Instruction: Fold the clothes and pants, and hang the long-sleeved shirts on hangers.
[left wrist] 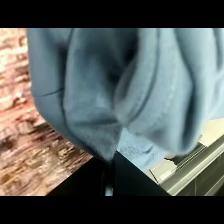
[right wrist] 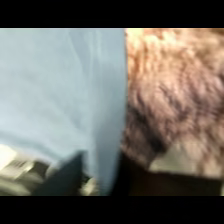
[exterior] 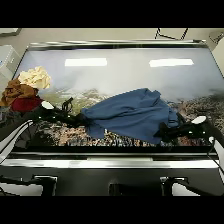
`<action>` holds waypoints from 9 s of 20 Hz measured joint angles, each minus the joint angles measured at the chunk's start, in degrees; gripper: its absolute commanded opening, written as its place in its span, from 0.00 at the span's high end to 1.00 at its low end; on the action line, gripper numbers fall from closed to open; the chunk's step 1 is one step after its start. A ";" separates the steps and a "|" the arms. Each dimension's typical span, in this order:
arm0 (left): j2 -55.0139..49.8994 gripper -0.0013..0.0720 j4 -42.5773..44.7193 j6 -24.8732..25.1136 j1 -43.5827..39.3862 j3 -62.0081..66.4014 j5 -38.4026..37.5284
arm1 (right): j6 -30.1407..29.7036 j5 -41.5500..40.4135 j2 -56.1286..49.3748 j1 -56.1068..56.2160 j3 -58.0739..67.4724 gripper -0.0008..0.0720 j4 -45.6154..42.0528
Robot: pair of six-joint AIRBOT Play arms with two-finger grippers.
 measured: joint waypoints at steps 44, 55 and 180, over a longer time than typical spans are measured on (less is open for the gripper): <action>-0.85 0.54 6.19 -1.84 8.79 24.52 7.30 | 10.40 3.93 -20.46 3.28 49.11 0.63 3.82; -0.70 0.27 19.54 -10.54 22.86 15.78 -20.11 | 6.14 21.55 -9.51 -12.74 33.81 0.22 -16.33; 27.54 0.35 9.84 2.64 21.53 -32.17 -11.61 | 3.28 21.75 -3.37 -8.55 18.49 0.22 -22.40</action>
